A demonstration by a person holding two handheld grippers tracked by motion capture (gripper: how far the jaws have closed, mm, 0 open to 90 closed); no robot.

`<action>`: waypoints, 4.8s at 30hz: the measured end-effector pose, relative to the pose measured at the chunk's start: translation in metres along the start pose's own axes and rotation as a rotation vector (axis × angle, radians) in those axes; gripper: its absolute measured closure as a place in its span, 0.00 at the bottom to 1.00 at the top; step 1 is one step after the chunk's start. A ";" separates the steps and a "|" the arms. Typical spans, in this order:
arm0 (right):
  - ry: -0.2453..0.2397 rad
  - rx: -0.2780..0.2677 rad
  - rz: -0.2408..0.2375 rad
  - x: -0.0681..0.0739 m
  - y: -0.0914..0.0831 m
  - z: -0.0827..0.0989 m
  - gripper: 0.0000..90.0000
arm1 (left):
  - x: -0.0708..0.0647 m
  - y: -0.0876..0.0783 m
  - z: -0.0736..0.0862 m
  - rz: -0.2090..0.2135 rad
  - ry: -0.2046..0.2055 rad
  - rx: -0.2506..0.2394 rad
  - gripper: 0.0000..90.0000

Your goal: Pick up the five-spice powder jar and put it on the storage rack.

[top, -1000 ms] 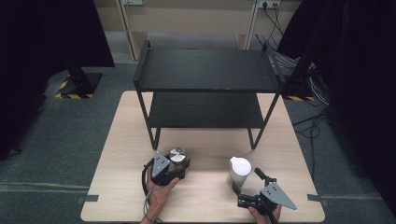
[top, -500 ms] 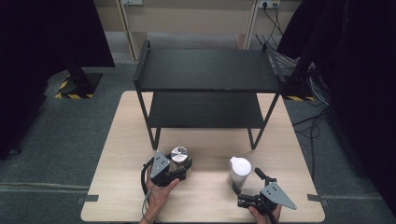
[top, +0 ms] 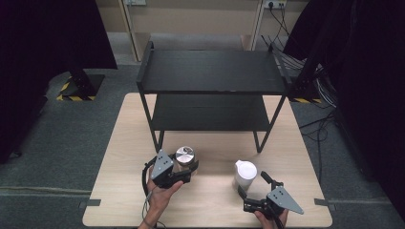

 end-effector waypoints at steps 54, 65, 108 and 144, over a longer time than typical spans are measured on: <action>0.003 0.005 -0.007 0.000 0.001 0.000 0.01 | -0.025 0.017 -0.236 0.105 0.072 0.028 0.34; 0.001 0.005 -0.010 0.000 0.001 0.000 0.01 | -0.031 0.026 -0.270 0.047 0.057 0.025 0.34; 0.007 0.001 -0.024 -0.002 0.001 -0.001 0.01 | -0.032 0.076 -0.275 -0.265 0.022 -0.044 0.34; -0.002 0.009 -0.029 -0.001 0.002 -0.001 0.01 | -0.027 0.030 -0.253 -0.132 -0.034 -0.145 0.00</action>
Point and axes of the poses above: each handheld gripper's, and its own axes: y roughly forward along the jaws, z roughly out of its underside, x roughly to its left, the point moved 3 cm from there along y, roughly forward along the jaws, and after that the axes turned 8 degrees about -y, right-handed, at the moved point
